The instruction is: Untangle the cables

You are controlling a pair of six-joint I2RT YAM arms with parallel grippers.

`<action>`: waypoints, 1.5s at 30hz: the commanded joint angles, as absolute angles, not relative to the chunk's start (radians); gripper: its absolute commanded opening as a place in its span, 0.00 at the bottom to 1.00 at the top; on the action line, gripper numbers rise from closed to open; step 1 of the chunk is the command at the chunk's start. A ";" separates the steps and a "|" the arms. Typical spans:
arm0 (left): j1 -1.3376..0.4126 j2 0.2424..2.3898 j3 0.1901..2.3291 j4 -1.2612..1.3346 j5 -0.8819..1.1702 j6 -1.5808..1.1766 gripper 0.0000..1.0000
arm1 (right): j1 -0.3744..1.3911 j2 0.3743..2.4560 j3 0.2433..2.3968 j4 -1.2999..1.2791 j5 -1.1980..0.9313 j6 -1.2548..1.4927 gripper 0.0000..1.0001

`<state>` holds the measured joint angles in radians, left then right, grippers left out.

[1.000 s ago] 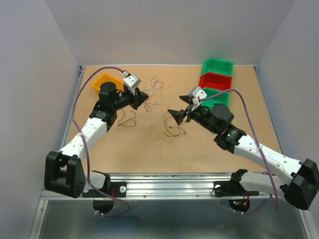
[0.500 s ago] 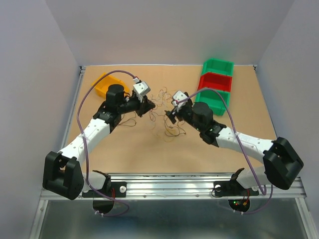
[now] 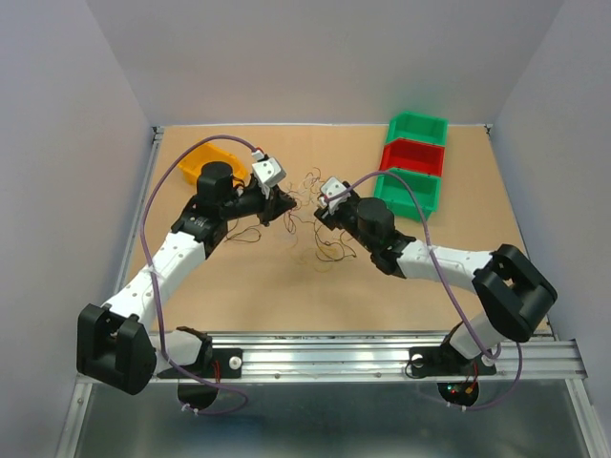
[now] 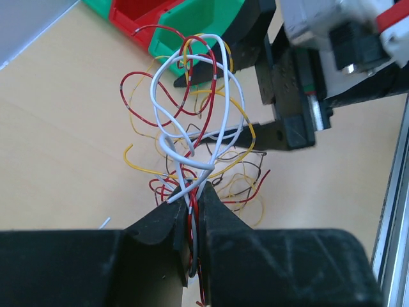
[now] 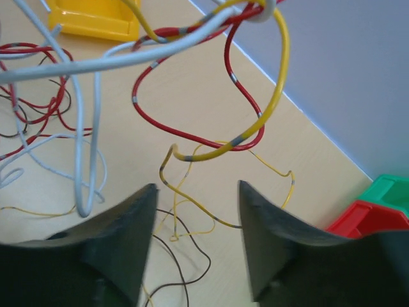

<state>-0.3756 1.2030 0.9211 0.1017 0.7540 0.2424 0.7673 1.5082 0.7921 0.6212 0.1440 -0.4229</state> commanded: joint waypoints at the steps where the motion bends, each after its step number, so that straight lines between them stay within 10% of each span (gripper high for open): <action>1: -0.376 1.166 0.974 0.103 0.781 0.262 0.05 | 0.769 1.554 0.811 0.790 0.232 -0.456 0.48; 7: -0.376 1.157 0.953 0.144 0.686 0.247 0.05 | 0.769 1.545 0.792 0.819 0.261 -0.411 0.00; 16: -0.341 1.169 0.908 0.296 0.083 0.126 0.05 | 0.691 1.364 0.692 0.897 0.325 -0.203 0.00; 24: -0.219 1.252 0.957 0.288 0.009 0.031 0.02 | 0.658 1.076 0.603 0.897 0.633 -0.003 0.00; 32: -0.213 1.314 0.976 0.295 -0.064 0.037 0.01 | 0.658 0.859 0.554 0.855 0.600 0.045 0.01; 37: -0.213 1.384 0.992 0.279 0.232 0.090 0.02 | 0.660 0.851 0.701 0.649 0.413 0.066 0.00; 41: -0.216 1.430 0.999 0.273 0.435 0.135 0.26 | 0.658 0.913 0.840 0.546 0.318 0.097 0.00; 45: -0.222 1.436 0.997 0.275 0.474 0.149 0.76 | 0.658 0.988 0.972 0.470 0.234 0.120 0.00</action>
